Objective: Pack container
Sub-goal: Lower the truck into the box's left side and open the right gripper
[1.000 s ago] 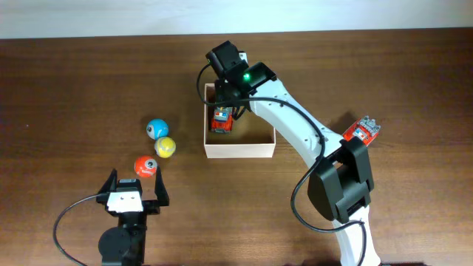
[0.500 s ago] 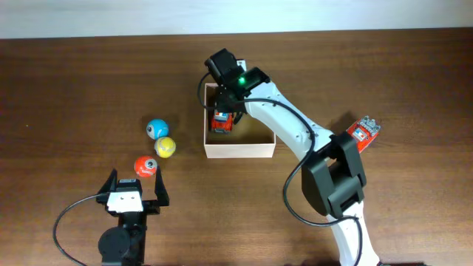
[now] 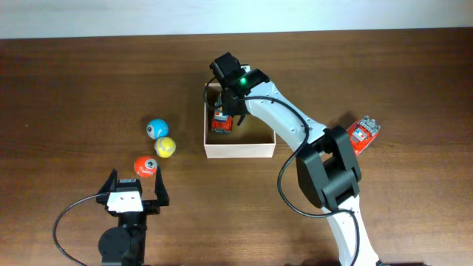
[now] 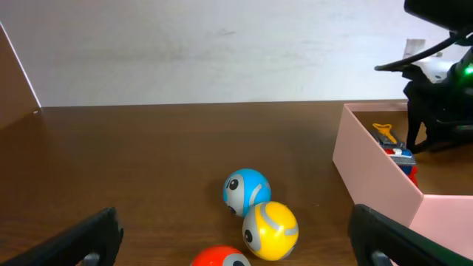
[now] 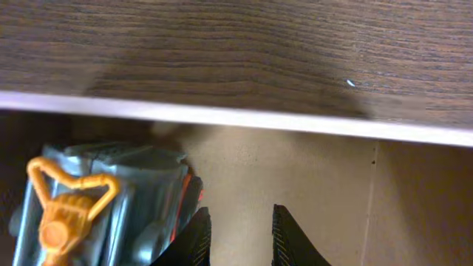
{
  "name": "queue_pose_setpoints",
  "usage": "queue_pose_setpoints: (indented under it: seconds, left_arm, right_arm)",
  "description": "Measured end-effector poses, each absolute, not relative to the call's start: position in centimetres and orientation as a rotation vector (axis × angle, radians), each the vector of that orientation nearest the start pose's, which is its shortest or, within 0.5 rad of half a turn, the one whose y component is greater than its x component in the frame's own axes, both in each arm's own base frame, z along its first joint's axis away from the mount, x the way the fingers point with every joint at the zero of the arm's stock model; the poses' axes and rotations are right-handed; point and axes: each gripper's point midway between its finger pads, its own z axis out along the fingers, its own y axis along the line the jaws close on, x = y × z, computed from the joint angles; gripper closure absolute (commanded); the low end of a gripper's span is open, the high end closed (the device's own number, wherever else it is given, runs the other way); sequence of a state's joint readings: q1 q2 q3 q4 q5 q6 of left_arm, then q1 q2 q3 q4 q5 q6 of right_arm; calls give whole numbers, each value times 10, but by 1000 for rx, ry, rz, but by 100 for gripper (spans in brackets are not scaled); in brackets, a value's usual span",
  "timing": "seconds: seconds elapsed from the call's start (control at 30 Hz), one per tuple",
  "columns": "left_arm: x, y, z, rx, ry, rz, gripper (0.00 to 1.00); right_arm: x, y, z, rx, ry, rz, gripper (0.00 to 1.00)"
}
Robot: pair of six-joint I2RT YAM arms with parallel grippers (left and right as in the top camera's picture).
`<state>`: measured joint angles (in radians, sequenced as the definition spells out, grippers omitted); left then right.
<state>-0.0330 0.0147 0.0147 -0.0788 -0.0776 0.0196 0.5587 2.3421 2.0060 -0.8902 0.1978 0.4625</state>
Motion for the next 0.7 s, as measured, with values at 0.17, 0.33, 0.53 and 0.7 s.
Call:
queue_pose_setpoints:
  seconds: [0.17,0.33,0.53,0.7]
  left_arm:
    - [246,5,158,-16,1650,54,1]
    - [246,5,158,-16,1650,54,1]
    - [246,5,158,-16,1650,54,1]
    - [246,5,158,-16,1650,54,1]
  right_arm:
    - [479,262,53,-92,2722,34,78]
    - [480,271,54,-130,2715,90,78]
    - [479,278,54,-171,2719,136,78]
    - [479,279,54,-178,2717,143,77]
